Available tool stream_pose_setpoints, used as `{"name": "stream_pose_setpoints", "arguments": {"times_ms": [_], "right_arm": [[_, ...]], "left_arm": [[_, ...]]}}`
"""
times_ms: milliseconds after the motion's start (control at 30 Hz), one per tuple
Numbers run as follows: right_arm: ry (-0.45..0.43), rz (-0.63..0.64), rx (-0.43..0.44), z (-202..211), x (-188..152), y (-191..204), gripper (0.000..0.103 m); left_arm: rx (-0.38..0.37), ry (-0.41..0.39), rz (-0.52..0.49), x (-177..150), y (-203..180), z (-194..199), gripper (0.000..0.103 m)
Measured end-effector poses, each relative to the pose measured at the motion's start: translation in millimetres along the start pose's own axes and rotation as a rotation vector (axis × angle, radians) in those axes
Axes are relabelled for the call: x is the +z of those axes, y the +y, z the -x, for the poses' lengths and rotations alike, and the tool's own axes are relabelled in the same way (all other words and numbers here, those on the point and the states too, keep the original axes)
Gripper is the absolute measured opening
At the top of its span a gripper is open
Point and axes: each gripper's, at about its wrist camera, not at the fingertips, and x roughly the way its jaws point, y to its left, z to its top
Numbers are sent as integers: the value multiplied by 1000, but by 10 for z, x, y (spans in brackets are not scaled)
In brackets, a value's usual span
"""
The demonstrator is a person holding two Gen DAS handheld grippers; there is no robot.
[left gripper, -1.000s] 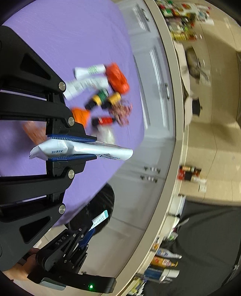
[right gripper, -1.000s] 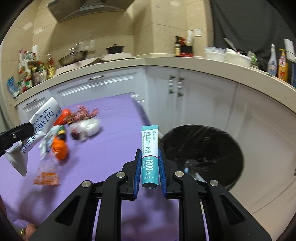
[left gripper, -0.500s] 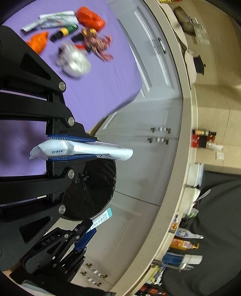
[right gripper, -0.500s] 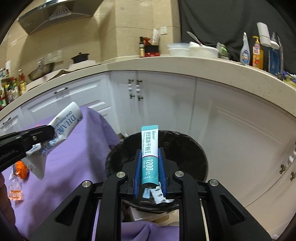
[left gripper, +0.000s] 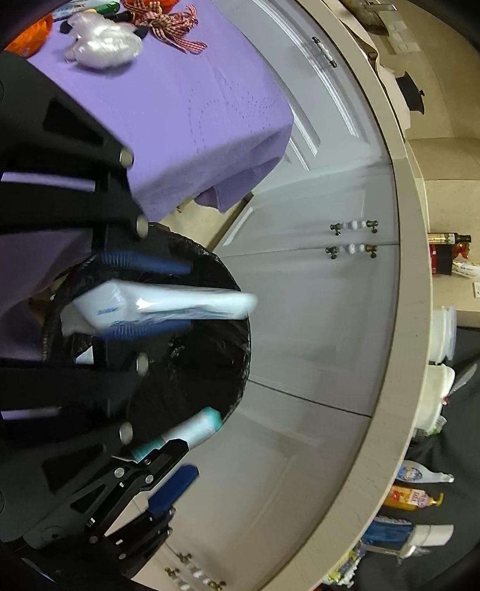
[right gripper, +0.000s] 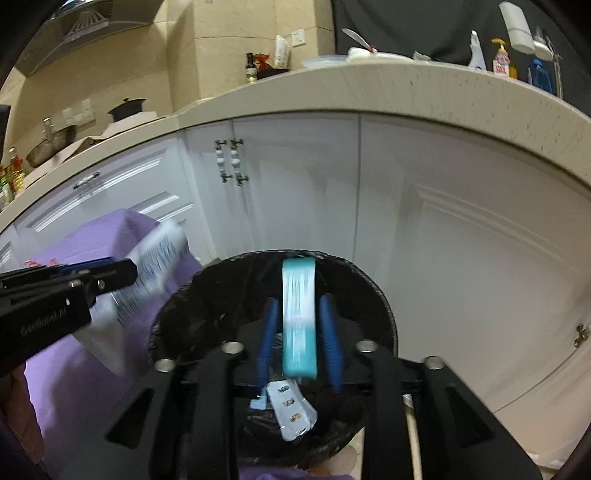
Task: Collect trash
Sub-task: 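Carry both tubes over the black bin and open both tools to drop them, then return to the table and grasp the clear orange-printed bag with the right tool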
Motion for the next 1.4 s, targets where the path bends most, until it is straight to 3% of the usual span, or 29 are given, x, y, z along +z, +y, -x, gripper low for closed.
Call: {"name": "stream_pose_setpoints", "arguments": {"times_ms": [33,67,333,567,867,1400], "right_arm": [[4,-7,-2,-34,-5,-24,40],[4,-10,-4,-48,-10,-39,41],[7,-14,-5,-10,-44,-71,42],[-3,-7,26,124,-20,84,43],[-12,63,154,441,-104,728,45],[-1,258,387,937,-457,1967,48]], "left_arm": [[10,-1,-2,0,-7,-25,49],[17,-4,-1,-3,-9,-46,51],[22,-10,25,-5,66,21,53],[40,-69,55,-45,256,418,55],[96,-122,132,-313,761,1032,59],[328,-168,326,-1213,1985,2120,60]]}}
